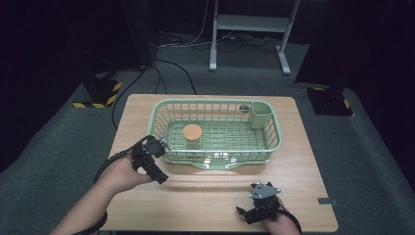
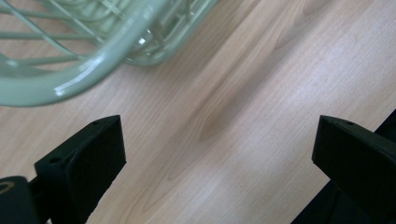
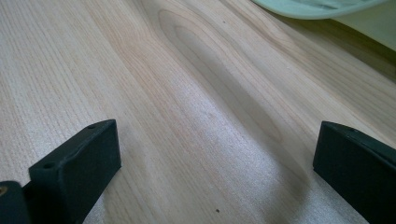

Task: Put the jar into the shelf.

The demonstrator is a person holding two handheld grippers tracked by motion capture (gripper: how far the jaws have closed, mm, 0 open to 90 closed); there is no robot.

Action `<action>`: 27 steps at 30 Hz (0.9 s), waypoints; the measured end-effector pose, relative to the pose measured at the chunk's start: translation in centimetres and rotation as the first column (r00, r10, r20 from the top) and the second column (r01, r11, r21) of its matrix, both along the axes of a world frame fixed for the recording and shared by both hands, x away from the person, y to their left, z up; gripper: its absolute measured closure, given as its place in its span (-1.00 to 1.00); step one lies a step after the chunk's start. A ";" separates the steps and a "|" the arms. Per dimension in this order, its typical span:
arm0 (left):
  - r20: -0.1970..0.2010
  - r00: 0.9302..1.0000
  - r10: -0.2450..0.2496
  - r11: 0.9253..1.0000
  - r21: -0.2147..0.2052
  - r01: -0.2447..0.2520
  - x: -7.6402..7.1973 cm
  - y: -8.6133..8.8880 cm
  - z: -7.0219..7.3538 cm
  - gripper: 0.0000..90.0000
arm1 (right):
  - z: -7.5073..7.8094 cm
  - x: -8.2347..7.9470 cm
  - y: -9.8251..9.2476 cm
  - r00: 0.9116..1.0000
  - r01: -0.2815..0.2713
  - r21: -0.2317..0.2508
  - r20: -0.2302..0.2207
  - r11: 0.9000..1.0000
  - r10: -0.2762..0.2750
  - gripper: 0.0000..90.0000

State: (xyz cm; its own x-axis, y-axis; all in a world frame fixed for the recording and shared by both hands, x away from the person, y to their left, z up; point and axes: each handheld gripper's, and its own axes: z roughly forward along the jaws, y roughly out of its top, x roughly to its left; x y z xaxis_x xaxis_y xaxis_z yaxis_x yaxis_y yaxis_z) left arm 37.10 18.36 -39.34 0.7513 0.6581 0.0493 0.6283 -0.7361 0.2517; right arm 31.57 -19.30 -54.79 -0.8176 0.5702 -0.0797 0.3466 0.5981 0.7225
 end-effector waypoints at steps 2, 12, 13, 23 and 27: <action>-0.003 1.000 0.003 1.000 -0.006 -0.003 -0.3 0.1 -0.8 -0.94 | 0.0 0.0 0.0 1.000 0.000 0.000 -0.001 1.000 0.000 -0.99; 0.007 1.000 0.024 1.000 -0.015 -0.024 -1.3 0.3 -5.0 -0.95 | 0.0 0.0 0.0 1.000 -0.001 0.000 0.000 1.000 0.001 -0.99; 0.007 1.000 0.024 1.000 -0.015 -0.024 -1.3 0.3 -5.0 -0.95 | 0.0 0.0 0.0 1.000 -0.001 0.000 0.000 1.000 0.001 -0.99; 0.006 0.999 0.031 0.999 -0.008 -0.031 -2.5 0.4 -8.7 -0.96 | 0.0 0.0 0.0 1.000 0.000 -0.002 0.000 1.000 0.000 -0.99; 0.002 1.000 0.024 1.000 0.002 -0.024 -3.0 0.3 -10.1 -0.96 | 0.0 0.0 0.0 1.000 0.001 -0.003 0.001 1.000 -0.001 -1.00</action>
State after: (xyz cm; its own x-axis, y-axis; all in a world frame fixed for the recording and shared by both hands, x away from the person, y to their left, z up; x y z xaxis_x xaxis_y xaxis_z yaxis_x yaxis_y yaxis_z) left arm 34.11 18.66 -49.40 0.7350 0.6760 0.0523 0.6454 -0.7212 0.2519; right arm 31.56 -19.28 -54.79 -0.8170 0.5707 -0.0820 0.3465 0.5997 0.7213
